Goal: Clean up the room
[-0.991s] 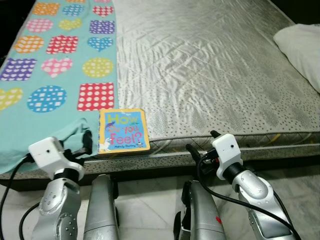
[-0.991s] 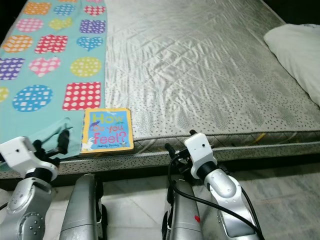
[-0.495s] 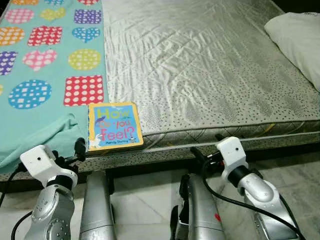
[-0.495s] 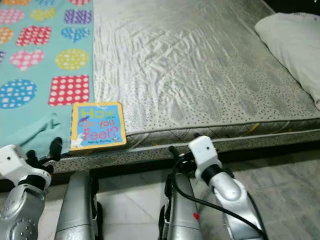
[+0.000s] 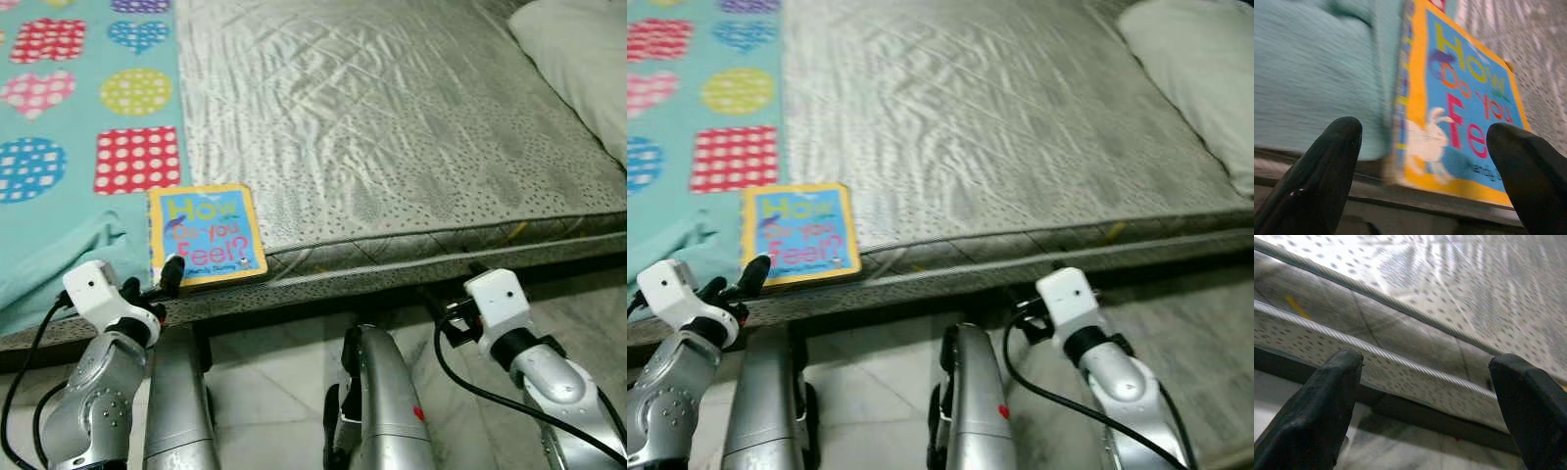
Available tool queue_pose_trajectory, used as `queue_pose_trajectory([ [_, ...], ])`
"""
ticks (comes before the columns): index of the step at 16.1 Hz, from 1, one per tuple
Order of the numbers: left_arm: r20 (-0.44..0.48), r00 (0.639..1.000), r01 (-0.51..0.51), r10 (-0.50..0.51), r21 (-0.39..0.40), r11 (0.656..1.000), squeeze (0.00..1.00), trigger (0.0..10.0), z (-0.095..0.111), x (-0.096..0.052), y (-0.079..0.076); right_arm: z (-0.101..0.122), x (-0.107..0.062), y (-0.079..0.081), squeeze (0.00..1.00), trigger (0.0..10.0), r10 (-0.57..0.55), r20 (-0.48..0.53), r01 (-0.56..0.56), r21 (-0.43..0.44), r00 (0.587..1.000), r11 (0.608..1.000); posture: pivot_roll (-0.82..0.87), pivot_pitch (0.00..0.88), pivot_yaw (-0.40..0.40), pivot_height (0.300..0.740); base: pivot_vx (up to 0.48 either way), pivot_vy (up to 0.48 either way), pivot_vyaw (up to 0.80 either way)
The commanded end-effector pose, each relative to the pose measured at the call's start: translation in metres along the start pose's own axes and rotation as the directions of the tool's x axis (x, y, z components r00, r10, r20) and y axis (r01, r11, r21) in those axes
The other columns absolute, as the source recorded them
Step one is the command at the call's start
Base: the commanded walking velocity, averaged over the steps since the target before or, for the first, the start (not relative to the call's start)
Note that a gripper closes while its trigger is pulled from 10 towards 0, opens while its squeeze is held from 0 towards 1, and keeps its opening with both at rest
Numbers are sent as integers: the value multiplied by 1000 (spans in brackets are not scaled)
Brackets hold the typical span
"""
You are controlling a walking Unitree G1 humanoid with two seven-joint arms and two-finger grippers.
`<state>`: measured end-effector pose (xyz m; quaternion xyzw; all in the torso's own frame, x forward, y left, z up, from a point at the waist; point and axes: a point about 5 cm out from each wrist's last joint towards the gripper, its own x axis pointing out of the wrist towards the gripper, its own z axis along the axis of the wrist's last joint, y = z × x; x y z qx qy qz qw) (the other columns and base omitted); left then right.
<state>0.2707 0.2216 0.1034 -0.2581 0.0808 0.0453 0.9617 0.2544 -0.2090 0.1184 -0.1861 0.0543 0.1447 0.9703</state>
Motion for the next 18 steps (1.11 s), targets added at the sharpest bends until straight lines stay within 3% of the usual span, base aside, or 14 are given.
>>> queue_pose_trajectory([
  [1, -53, 998, 20, -20, 0, 1000, 0, 10000, -9, 4, 2, -1, -6, -6, 0, 10000, -21, -20, 21, -16, 1000, 1000, -179, 316, -156, 521, 0, 0, 0],
  [4, -93, 993, 76, -77, -16, 997, 0, 10000, -13, 18, -3, -2, -10, -12, 0, 10000, -35, -29, 34, -33, 999, 999, -197, 313, -159, 521, 0, 0, 0],
  [9, -132, 980, 141, -149, -68, 988, 0, 10000, -19, 24, -12, 1, -7, -15, 0, 10000, -47, -28, 46, -39, 998, 998, -198, 310, -155, 521, 0, 0, 0],
  [11, -130, 959, 244, -253, -82, 966, 0, 78, -16, 25, -23, 1, -5, -13, 0, 10000, -48, -25, 47, -35, 999, 998, -191, 303, -150, 521, 0, 0, 0],
  [12, -136, 954, 259, -269, -81, 962, 0, 0, -17, 26, -26, 1, -3, -13, 0, 10000, -49, -22, 49, -34, 999, 998, -188, 299, -146, 521, 0, 0, 0],
  [14, -162, 939, 298, -302, -51, 953, 0, 0, -19, 26, -30, 3, 1, -14, 0, 10000, -55, -14, 54, -34, 998, 998, -184, 294, -141, 521, 0, 0, 0],
  [15, -165, 936, 312, -311, -20, 950, 0, 2196, -18, 25, -33, 3, 2, -15, 0, 10000, -58, -12, 58, -34, 998, 998, -183, 292, -138, 521, 0, 0, 0],
  [16, -165, 932, 327, -322, 3, 945, 0, 10000, -18, 25, -36, 3, 2, -15, 0, 10000, -61, -11, 60, -34, 998, 998, -180, 289, -136, 521, 0, 0, 0],
  [18, -151, 935, 335, -321, 76, 939, 0, 10000, -12, 27, -40, 2, 4, -14, 0, 10000, -61, -11, 61, -34, 998, 998, -179, 281, -132, 521, 0, 0, 0],
])
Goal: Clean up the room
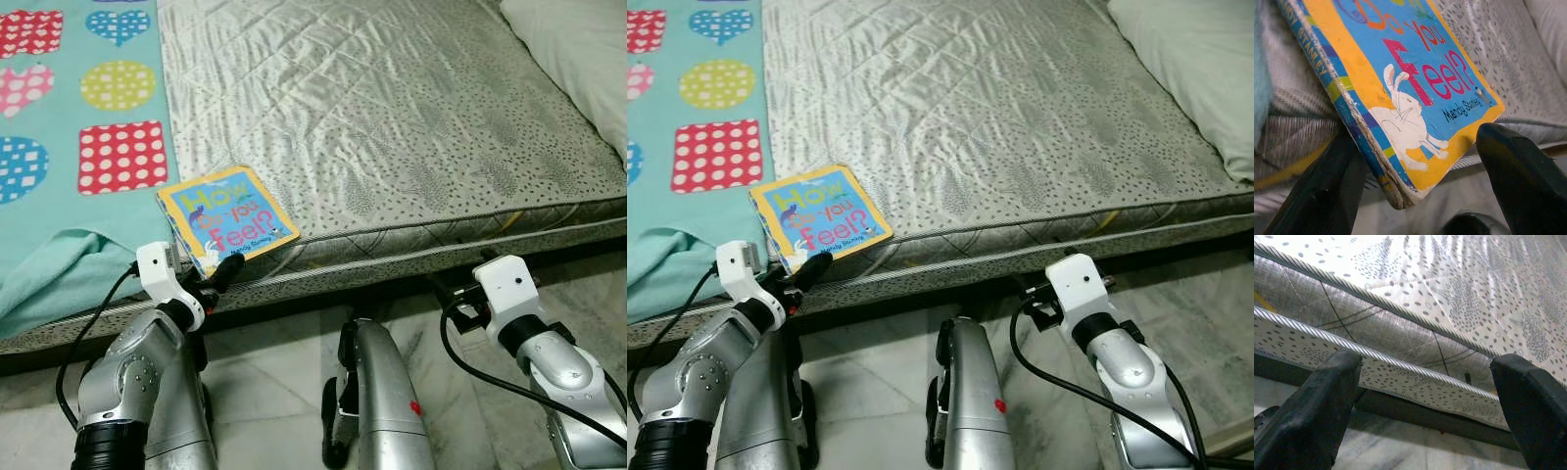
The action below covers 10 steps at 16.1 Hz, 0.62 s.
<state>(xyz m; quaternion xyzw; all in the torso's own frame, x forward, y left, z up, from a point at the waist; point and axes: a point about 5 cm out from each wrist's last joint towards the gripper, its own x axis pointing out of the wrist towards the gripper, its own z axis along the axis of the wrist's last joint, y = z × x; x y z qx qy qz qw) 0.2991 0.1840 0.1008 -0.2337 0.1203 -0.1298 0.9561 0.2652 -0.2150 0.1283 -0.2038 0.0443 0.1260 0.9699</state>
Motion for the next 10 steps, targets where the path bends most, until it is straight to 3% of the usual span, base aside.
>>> queue_pose_trajectory([
  [1, 24, 999, 29, -30, 65, 997, 0, 10000, 8, 0, -8, -6, -2, -2, 0, 10000, -20, -18, 20, 1, 1000, 1000, -177, 278, -129, 521, 0, 0, 0],
  [4, 35, 999, 18, -19, 36, 999, 0, 10000, 5, -3, -8, -4, 3, -2, 0, 10000, -29, -6, 29, 5, 1000, 1000, -164, 266, -123, 521, 0, 0, 0],
  [6, 38, 999, 6, -5, -16, 1000, 0, 10000, 1, -3, 0, -3, 5, 0, 0, 10000, -29, -1, 29, 7, 1000, 1000, -165, 263, -121, 521, 0, 0, 0],
  [9, 44, 996, 78, -73, -124, 989, 0, 10000, -6, -1, 8, -3, 7, -1, 0, 10000, -34, 7, 34, 4, 999, 999, -171, 258, -121, 521, 0, 0, 0],
  [10, 40, 995, 93, -87, -171, 981, 0, 4078, -8, 1, 9, -3, 7, -2, 0, 10000, -38, 8, 38, 4, 999, 999, -172, 255, -121, 521, 0, 0, 0],
])
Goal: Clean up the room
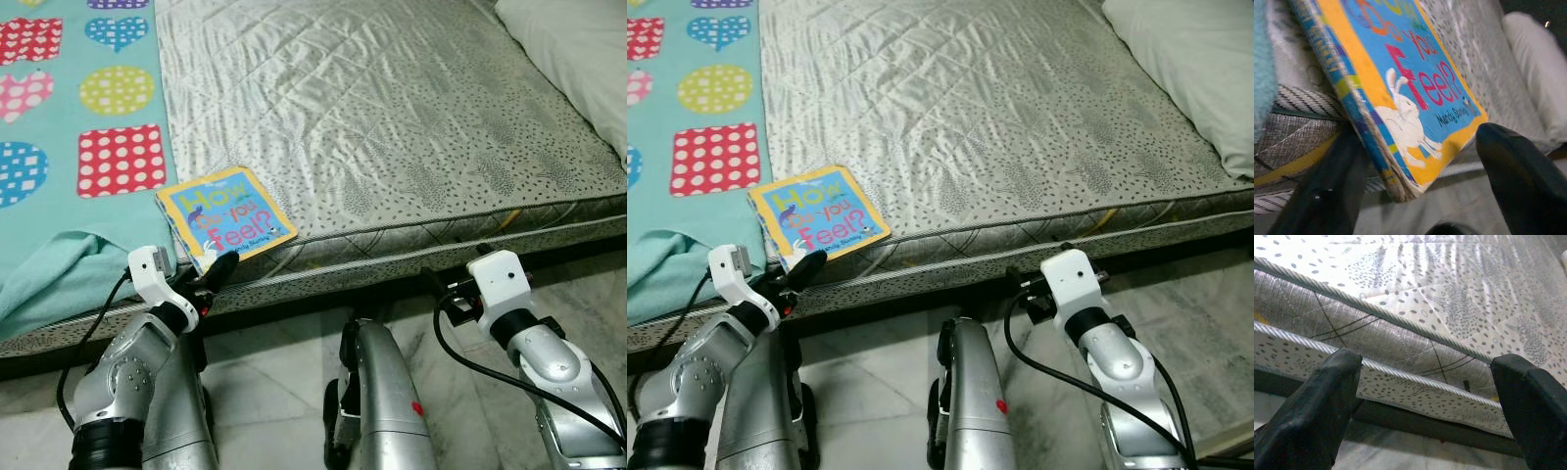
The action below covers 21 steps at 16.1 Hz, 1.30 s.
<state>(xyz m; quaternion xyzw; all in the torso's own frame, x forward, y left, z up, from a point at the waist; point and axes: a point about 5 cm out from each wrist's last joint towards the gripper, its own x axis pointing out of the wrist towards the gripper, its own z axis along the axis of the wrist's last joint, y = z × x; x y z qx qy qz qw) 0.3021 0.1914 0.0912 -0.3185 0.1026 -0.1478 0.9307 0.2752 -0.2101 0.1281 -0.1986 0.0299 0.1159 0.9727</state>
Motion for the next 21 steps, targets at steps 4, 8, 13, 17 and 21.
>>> queue_pose_trajectory([
  [4, 8, 994, 105, -105, -168, 980, 0, 0, -5, 10, -3, -3, -1, -5, 0, 10000, -23, -9, 23, -6, 1000, 1000, -182, 245, -118, 521, 0, 0, 0],
  [8, 29, 990, 141, -138, -230, 963, 0, 0, -4, 17, -1, -4, 0, -7, 0, 10000, -34, -7, 34, -11, 999, 999, -186, 236, -113, 521, 0, 0, 0],
  [13, 53, 987, 158, -149, -269, 950, 0, 0, -1, 19, 3, -4, 4, -7, 0, 10000, -40, 1, 40, -13, 999, 999, -179, 222, -108, 521, 0, 0, 0],
  [17, 67, 987, 162, -149, -278, 947, 0, 0, 2, 21, 3, -5, 7, -7, 0, 10000, -42, 4, 42, -13, 999, 999, -176, 209, -106, 521, 0, 0, 0],
  [21, 86, 986, 160, -143, -259, 952, 0, 0, 6, 24, 5, -3, 11, -6, 0, 10000, -46, 16, 46, -13, 999, 999, -171, 192, -99, 521, 0, 0, 0],
])
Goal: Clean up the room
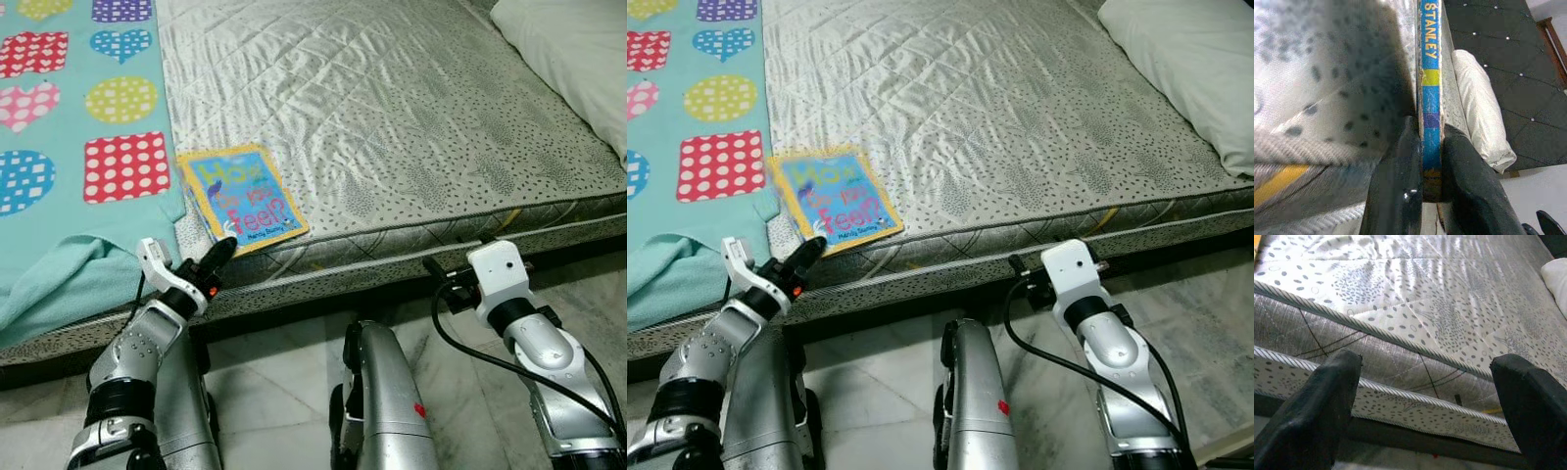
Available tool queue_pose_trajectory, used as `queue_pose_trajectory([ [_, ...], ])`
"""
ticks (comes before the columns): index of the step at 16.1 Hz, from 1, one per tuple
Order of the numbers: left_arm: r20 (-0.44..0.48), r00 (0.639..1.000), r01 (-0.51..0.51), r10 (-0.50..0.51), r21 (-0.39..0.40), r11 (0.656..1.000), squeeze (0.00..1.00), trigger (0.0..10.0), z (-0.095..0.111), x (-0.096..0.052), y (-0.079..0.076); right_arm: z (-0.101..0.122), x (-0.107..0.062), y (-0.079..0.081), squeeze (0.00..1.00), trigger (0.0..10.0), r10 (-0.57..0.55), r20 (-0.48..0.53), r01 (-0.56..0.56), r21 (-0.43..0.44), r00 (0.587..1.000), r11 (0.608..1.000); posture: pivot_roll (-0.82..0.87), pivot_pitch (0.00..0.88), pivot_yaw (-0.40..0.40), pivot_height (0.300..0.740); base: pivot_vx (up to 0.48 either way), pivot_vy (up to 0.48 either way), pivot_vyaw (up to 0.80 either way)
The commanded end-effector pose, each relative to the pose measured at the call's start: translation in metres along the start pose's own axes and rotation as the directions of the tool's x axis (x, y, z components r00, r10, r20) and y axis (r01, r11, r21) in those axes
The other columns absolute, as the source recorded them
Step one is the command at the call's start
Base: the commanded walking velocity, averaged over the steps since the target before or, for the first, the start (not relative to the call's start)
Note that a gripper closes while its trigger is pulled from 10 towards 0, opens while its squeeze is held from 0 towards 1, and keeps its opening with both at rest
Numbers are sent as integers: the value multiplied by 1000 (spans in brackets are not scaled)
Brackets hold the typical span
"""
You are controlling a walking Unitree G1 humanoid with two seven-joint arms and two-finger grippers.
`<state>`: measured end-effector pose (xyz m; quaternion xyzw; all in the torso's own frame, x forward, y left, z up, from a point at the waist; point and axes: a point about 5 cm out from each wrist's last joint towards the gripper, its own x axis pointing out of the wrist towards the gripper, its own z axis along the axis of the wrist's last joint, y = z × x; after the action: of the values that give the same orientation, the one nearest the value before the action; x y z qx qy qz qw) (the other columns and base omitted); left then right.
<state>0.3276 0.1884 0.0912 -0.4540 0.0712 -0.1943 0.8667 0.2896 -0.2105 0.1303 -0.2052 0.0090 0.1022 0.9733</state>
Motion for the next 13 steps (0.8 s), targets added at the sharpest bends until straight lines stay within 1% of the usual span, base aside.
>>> queue_pose_trajectory([
  [1, 17, 1000, -6, 6, 16, 1000, 0, 0, 3, -1, 2, -5, -2, 0, 0, 10000, -11, -17, 11, 4, 1000, 1000, -169, 186, -96, 521, 0, 0, 0],
  [3, 31, 999, -20, 19, 37, 999, 0, 0, 6, -1, 3, -5, 0, 1, 0, 10000, -11, -10, 11, 7, 1000, 1000, -163, 175, -92, 521, 0, 0, 0],
  [5, 67, 998, -24, 19, 81, 996, 0, 0, 12, 0, -1, -4, 3, 3, 0, 10000, -14, 1, 14, 14, 1000, 1000, -155, 165, -84, 521, 0, 0, 0],
  [7, 133, 991, -58, 32, 199, 978, 0, 0, 23, 1, -10, -2, 9, 6, 0, 10000, -25, 16, 24, 32, 1000, 999, -132, 131, -67, 521, 0, 0, 0],
  [8, 187, 982, -70, 23, 250, 966, 0, 0, 29, 0, -20, 1, 13, 9, 0, 10000, -38, 27, 36, 64, 999, 997, -122, 113, -63, 521, 0, 0, 0],
  [9, 202, 979, -74, 18, 270, 960, 0, 0, 30, 0, -24, 2, 15, 10, 0, 10000, -46, 30, 43, 88, 999, 995, -119, 107, -62, 521, 0, 0, 0],
  [10, 207, 978, -75, 10, 311, 947, 0, 0, 29, -1, -28, 4, 19, 13, 0, 10000, -55, 30, 51, 133, 998, 990, -109, 85, -53, 521, 0, 0, 0],
  [11, 213, 977, -90, 8, 380, 921, 0, 0, 27, -4, -34, 8, 25, 16, 0, 10000, -69, 33, 61, 200, 997, 978, -98, 72, -47, 521, 0, 0, 0],
  [12, 222, 975, -108, 10, 430, 896, 0, 0, 27, -6, -38, 9, 30, 17, 0, 10000, -84, 20, 76, 264, 996, 961, -88, 57, -45, 521, 0, 0, 0],
  [13, 235, 972, -126, 6, 498, 858, 0, 0, 27, -9, -43, 12, 33, 17, 0, 10000, -108, 15, 97, 320, 994, 943, -79, 39, -37, 521, 0, 0, 0],
])
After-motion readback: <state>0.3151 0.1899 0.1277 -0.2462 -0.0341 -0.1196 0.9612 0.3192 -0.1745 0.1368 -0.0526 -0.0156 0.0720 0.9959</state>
